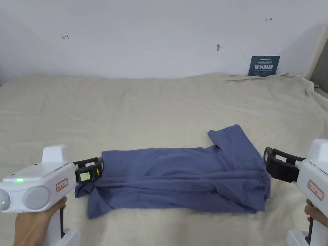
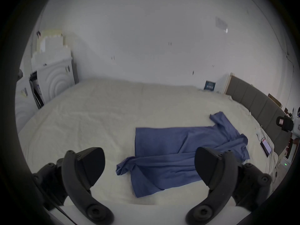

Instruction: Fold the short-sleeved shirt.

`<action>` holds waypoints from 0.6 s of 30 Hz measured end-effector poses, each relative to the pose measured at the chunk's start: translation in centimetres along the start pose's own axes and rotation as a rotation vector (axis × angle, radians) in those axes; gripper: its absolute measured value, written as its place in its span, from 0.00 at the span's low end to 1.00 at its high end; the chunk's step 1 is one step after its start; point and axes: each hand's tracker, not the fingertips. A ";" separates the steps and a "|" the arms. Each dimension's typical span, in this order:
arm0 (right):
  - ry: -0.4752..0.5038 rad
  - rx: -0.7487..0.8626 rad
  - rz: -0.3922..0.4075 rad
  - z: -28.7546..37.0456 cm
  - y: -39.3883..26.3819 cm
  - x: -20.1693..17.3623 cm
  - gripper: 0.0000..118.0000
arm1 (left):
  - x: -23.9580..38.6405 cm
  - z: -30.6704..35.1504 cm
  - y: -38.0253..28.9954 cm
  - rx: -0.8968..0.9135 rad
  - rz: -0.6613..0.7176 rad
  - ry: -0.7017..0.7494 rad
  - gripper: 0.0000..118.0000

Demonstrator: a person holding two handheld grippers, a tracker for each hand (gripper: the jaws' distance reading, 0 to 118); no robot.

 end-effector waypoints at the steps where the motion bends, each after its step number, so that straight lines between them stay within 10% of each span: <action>1: 0.002 0.003 0.003 0.8 -0.2 -0.2 0.85 | 0.4 0.8 -0.3 -0.004 -0.003 -0.005 1.00; 7: -0.013 0.061 0.031 4.9 -2.4 -1.3 0.84 | 2.3 3.6 -4.3 0.077 -0.037 -0.013 0.87; 9: -0.033 0.077 0.035 5.8 -3.2 -1.7 0.77 | 2.9 4.5 -5.7 0.093 -0.048 0.004 0.62; 11: -0.040 0.093 0.037 6.7 -4.0 -1.8 0.50 | 3.1 5.2 -6.8 0.107 -0.035 -0.002 0.24; 12: -0.048 0.094 0.039 6.8 -4.2 -1.8 0.14 | 3.1 5.5 -7.3 0.117 -0.004 0.001 0.00; 13: -0.070 0.099 0.034 7.1 -4.4 -1.6 0.00 | 2.9 5.7 -7.7 0.105 0.016 -0.021 0.00; 18: -0.041 0.072 0.041 6.9 -4.5 -1.3 0.00 | 2.0 5.7 -8.5 0.059 0.009 0.003 0.00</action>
